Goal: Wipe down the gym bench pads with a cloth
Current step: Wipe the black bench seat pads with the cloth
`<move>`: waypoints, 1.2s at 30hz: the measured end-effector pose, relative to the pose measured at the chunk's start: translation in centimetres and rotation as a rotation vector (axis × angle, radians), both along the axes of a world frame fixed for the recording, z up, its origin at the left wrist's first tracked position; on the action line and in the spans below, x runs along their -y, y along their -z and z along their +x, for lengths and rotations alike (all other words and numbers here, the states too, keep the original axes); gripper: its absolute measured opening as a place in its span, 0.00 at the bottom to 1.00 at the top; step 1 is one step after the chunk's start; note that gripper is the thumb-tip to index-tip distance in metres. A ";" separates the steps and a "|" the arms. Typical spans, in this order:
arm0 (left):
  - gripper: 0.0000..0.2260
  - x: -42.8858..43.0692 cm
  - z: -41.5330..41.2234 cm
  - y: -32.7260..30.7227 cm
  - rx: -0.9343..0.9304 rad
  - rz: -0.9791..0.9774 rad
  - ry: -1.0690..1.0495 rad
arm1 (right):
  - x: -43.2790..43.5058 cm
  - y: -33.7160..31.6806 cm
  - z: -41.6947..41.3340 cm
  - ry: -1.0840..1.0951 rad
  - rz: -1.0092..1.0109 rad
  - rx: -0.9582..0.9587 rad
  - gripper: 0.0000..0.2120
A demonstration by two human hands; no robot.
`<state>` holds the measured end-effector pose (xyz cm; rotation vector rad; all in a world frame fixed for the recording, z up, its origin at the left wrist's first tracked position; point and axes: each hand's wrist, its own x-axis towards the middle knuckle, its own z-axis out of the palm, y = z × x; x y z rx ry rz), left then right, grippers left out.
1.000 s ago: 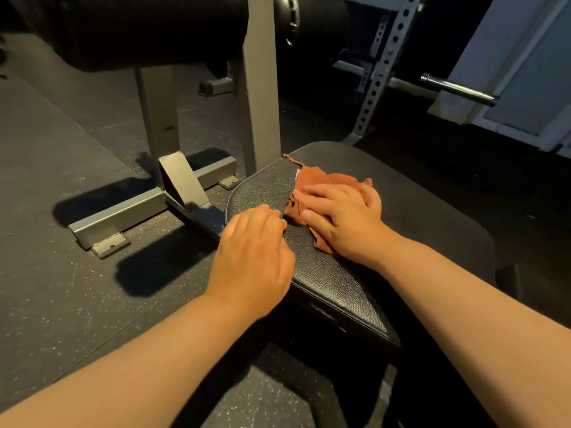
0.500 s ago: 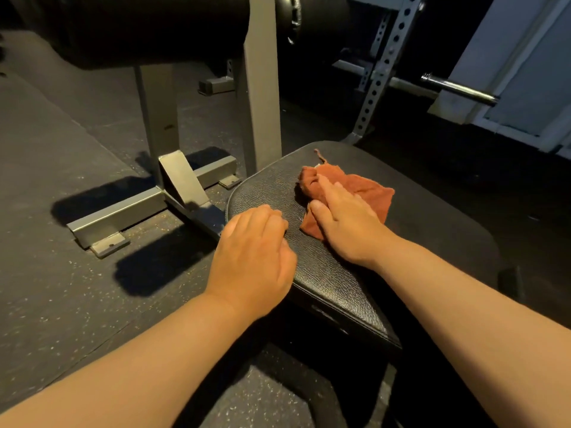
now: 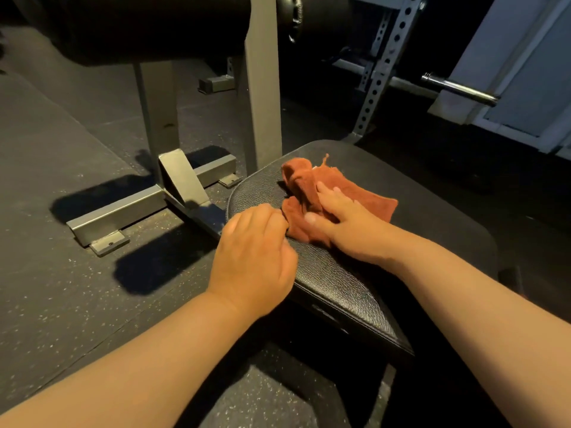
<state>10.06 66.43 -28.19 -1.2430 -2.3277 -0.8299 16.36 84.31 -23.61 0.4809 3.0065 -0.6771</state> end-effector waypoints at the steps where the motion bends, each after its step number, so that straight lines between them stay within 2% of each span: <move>1: 0.11 0.0 0.0 -0.1 0.003 0.006 -0.001 | 0.1 0.1 0.6 -0.037 -0.024 0.017 0.30; 6: 0.04 -0.2 -0.2 0.0 -0.002 0.054 -0.001 | 0.9 0.0 -0.3 0.021 -0.003 -0.028 0.30; 9: 0.07 0.0 -0.2 0.0 -0.027 0.009 -0.005 | 1.4 -0.2 -1.1 0.066 0.047 -0.023 0.29; 13: 0.07 0.2 -0.6 -0.2 -0.018 0.007 0.034 | 1.4 -0.3 1.5 -0.018 -0.018 0.032 0.27; 17: 0.05 0.2 -0.9 -0.2 -0.006 0.048 0.052 | 1.1 0.0 0.7 0.065 -0.102 -0.152 0.25; 19: 0.07 0.1 -1.0 -0.1 -0.009 0.055 0.048 | 1.1 0.2 -1.0 0.098 -0.091 -0.185 0.21; 22: 0.09 0.1 -1.1 0.0 -0.018 0.055 0.048 | 1.7 -0.1 -2.5 0.150 -0.019 -0.131 0.22; 25: 0.09 -0.1 -0.9 0.1 0.005 0.066 0.038 | 1.1 -0.4 -0.7 0.065 -0.047 -0.027 0.26; 27: 0.07 -0.2 -0.7 0.1 0.021 0.078 0.025 | 0.6 -0.5 0.6 0.033 -0.078 -0.029 0.27; 28: 0.08 -0.1 -0.7 0.2 0.044 0.091 0.028 | 0.5 -0.4 0.7 0.041 -0.072 -0.049 0.28; 30: 0.18 0.1 -0.6 0.2 0.106 0.122 0.049 | 0.6 -0.2 -0.4 0.088 -0.054 -0.099 0.27; 32: 0.25 0.3 -0.5 -0.1 0.104 0.080 0.069 | 1.1 0.1 -1.7 0.151 -0.026 -0.151 0.23; 36: 0.18 0.3 -0.6 -0.2 0.066 0.019 0.062 | 1.0 1.0 -1.2 0.146 0.025 -0.292 0.13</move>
